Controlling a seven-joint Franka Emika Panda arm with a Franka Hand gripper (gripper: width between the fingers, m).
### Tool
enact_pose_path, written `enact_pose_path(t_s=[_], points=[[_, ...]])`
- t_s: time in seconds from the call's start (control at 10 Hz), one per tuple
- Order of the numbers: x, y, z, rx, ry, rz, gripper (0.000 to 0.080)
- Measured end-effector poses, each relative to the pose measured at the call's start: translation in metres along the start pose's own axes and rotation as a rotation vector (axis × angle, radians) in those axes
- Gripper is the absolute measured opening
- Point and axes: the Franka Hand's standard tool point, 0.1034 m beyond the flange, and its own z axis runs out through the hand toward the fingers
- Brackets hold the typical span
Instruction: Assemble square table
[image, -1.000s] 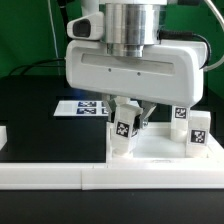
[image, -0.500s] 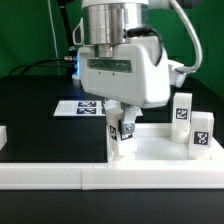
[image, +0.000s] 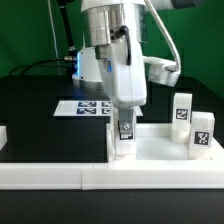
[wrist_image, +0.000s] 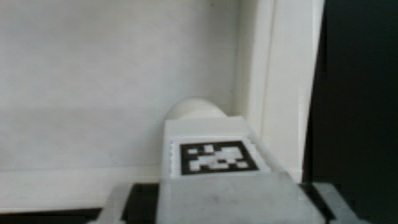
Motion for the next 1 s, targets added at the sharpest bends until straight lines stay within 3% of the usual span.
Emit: enact_pose_path(t_s=[0.1, 0.3, 0.4, 0.7, 1.0], points=[[0.000, 0.000, 0.000, -0.001, 0.000, -0.015, 0.0292], [-0.009, -0.003, -0.002, -0.042, 0.008, -0.318, 0.0539], [-0.010, -0.005, -0.002, -0.045, 0.011, -0.414, 0.0627], [-0.008, -0.004, -0.002, -0.047, 0.009, -0.587, 0.0648], [-0.010, -0.006, -0.006, -0.070, 0.024, -1.095, 0.0649]])
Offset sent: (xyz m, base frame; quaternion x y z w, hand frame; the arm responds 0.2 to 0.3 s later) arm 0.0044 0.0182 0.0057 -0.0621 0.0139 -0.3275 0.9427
